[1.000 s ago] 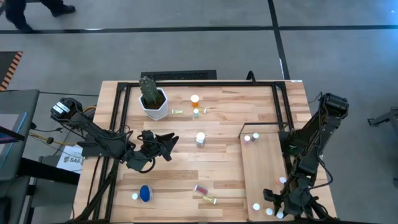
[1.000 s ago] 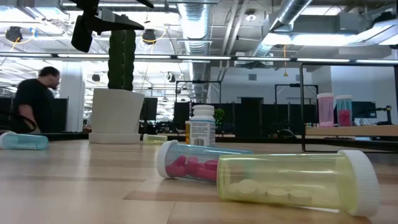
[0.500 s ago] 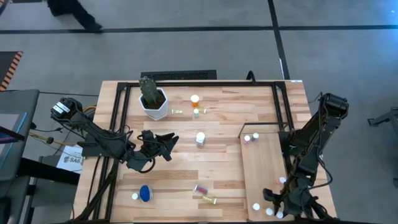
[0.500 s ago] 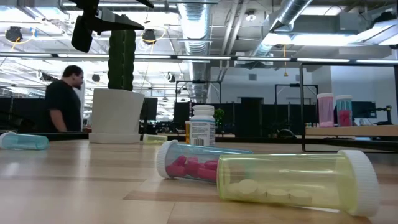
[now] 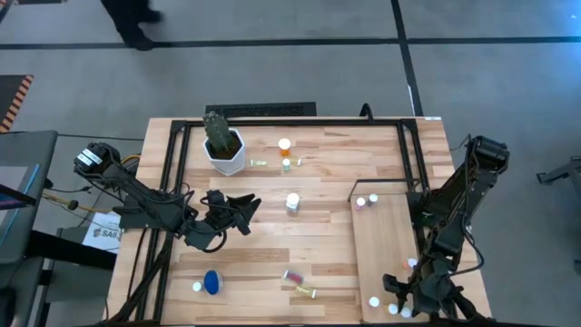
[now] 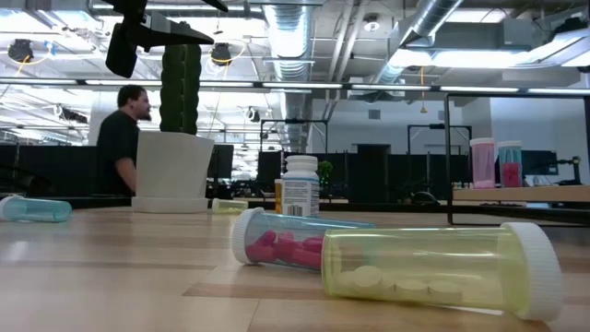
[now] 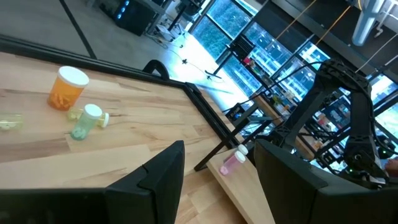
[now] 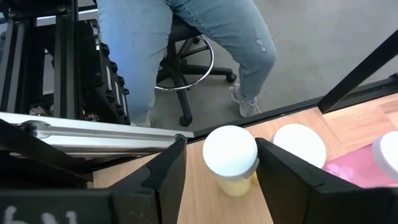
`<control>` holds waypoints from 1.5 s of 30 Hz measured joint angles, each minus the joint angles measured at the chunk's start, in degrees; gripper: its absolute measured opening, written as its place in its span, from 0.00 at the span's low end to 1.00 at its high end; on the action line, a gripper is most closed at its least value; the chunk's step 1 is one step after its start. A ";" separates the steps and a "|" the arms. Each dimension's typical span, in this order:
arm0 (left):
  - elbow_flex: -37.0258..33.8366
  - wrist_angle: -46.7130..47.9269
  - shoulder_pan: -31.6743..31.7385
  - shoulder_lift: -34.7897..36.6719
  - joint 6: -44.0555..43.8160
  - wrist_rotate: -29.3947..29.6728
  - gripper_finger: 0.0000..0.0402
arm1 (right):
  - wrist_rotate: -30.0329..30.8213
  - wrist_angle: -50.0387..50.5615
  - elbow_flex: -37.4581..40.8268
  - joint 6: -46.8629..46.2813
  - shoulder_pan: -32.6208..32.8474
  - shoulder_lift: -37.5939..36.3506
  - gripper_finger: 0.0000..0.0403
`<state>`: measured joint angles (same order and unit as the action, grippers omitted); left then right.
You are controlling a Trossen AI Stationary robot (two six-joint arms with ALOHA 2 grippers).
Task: Pick and place medicine bottles onto shelf by color
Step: Put the yellow pill bottle on the shelf, then put the blue pill bottle on the shelf
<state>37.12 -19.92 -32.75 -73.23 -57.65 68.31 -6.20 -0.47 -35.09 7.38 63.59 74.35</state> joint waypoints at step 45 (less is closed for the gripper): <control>-0.01 1.87 0.00 0.00 0.00 -0.48 0.46 | -3.03 1.70 0.02 0.63 -4.50 -4.01 0.50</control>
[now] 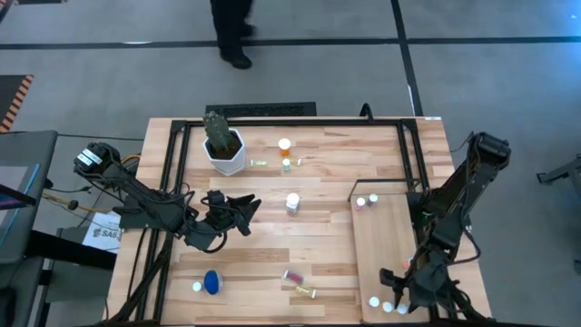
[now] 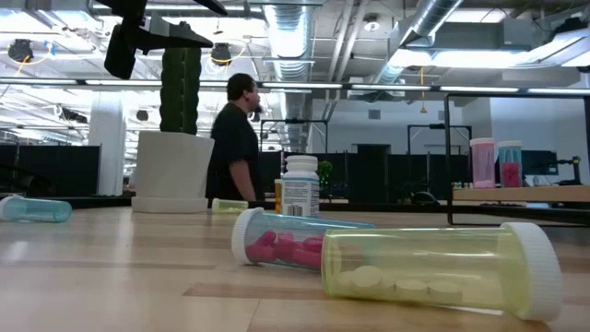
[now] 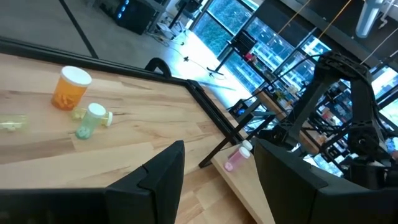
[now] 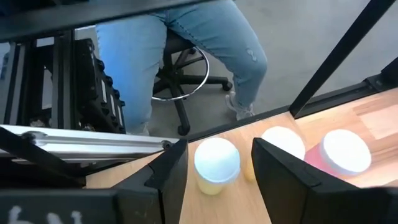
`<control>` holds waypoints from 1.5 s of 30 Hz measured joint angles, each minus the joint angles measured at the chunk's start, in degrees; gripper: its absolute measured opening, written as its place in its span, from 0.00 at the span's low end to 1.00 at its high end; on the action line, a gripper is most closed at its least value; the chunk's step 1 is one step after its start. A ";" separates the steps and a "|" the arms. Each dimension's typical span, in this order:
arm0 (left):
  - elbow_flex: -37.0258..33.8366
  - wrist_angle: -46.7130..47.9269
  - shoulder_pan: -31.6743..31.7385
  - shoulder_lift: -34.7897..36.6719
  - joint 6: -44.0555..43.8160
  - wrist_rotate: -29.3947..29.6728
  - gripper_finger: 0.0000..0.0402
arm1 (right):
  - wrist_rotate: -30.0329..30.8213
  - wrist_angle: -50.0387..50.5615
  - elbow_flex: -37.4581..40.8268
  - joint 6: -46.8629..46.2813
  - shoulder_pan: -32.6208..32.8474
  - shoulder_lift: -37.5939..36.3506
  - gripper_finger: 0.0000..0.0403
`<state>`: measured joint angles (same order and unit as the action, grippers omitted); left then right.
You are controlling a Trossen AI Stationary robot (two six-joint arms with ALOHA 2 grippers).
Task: Pick and place medicine bottles onto shelf by color
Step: Put the blue pill bottle on the shelf
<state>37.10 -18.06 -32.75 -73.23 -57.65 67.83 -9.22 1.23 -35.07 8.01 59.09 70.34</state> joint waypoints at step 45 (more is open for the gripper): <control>0.02 0.80 -3.80 0.00 3.41 -7.34 0.46 | 15.35 1.54 -11.67 -14.21 -48.95 6.69 0.50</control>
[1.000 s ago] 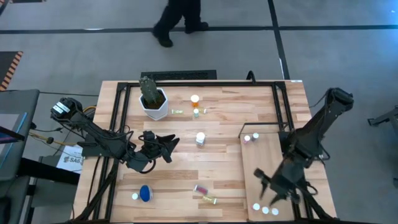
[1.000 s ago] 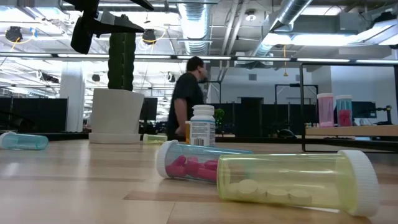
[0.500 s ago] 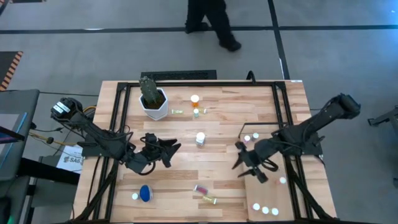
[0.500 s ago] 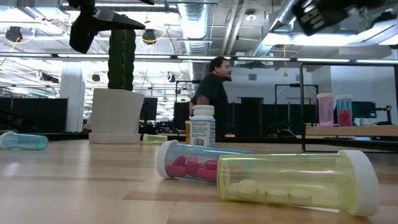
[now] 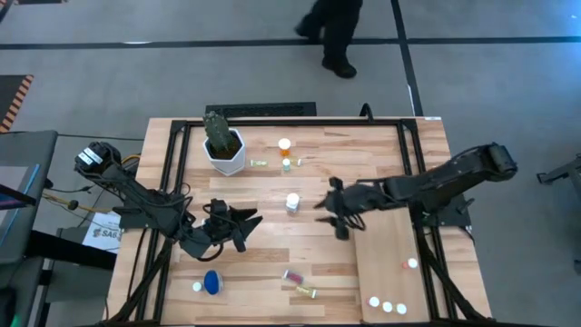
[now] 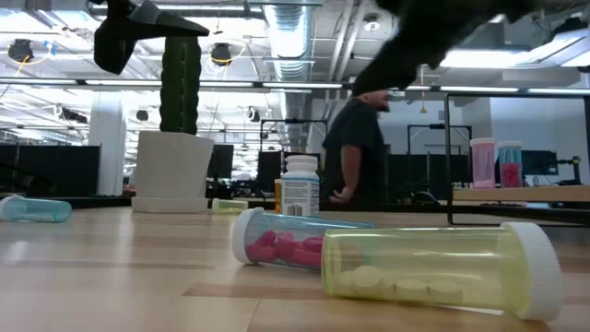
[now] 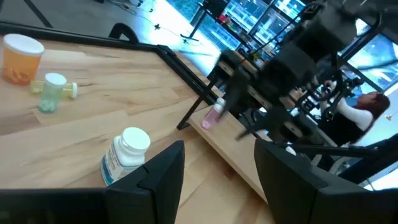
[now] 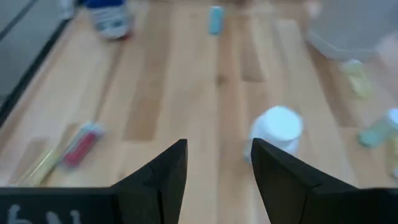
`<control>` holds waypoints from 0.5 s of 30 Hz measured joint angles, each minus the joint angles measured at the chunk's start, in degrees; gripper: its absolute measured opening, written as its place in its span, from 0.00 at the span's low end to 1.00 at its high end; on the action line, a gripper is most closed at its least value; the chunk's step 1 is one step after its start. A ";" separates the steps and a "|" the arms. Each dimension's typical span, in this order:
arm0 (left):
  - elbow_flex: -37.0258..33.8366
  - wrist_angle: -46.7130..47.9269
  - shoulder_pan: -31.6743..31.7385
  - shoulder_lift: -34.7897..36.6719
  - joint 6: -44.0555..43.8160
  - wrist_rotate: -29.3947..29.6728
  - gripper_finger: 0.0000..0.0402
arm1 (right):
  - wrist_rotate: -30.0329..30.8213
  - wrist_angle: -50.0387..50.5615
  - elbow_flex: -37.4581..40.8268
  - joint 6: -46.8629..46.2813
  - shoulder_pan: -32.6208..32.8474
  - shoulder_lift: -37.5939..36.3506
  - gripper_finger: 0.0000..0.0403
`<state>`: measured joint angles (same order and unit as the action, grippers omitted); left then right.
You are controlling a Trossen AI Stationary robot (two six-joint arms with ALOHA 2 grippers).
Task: Pick and place medicine bottles onto shelf by color
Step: Put the blue pill bottle on the shelf
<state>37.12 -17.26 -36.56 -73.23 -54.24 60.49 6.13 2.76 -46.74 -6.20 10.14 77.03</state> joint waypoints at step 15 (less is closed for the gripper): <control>-0.02 0.87 0.00 -0.02 -0.25 -0.26 0.46 | -4.11 10.23 -22.28 -4.84 -21.55 22.29 0.50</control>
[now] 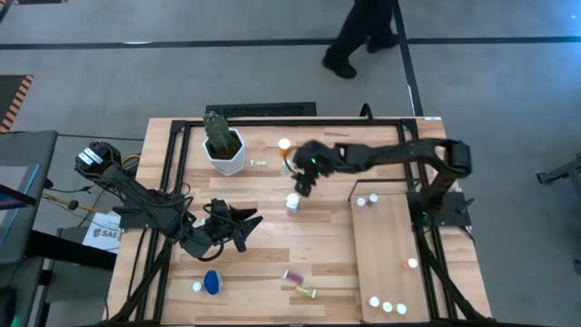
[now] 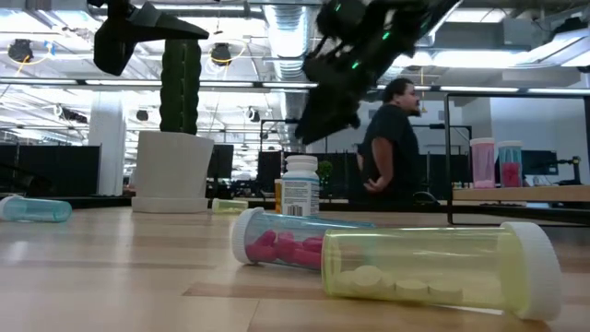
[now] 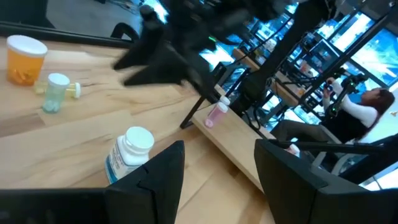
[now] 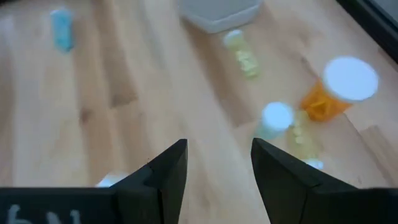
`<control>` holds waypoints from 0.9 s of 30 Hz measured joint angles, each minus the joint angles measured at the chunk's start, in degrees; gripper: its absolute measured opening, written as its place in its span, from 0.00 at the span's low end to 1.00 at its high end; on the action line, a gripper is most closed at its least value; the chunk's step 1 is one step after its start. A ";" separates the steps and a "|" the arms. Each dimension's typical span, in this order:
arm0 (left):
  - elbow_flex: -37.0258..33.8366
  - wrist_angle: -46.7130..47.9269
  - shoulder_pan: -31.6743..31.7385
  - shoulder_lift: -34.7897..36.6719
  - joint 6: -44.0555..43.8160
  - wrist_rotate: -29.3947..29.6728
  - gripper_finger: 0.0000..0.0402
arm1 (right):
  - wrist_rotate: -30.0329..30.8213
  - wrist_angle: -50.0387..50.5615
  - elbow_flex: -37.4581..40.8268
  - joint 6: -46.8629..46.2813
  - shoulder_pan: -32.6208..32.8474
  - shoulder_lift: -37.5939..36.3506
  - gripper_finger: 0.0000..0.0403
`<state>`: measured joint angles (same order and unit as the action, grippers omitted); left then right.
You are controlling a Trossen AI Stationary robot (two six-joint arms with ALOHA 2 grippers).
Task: Pick and place medicine bottles onto shelf by color
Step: Put the blue pill bottle on the shelf
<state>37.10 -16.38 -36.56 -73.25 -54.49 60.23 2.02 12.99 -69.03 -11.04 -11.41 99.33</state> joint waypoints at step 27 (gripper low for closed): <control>0.00 0.24 -0.07 -0.02 -0.95 -1.10 0.46 | 2.87 0.60 -11.70 -5.65 -6.33 13.55 0.60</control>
<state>37.10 -16.14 -36.62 -73.28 -55.44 59.13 4.89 13.59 -80.73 -16.69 -17.74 112.88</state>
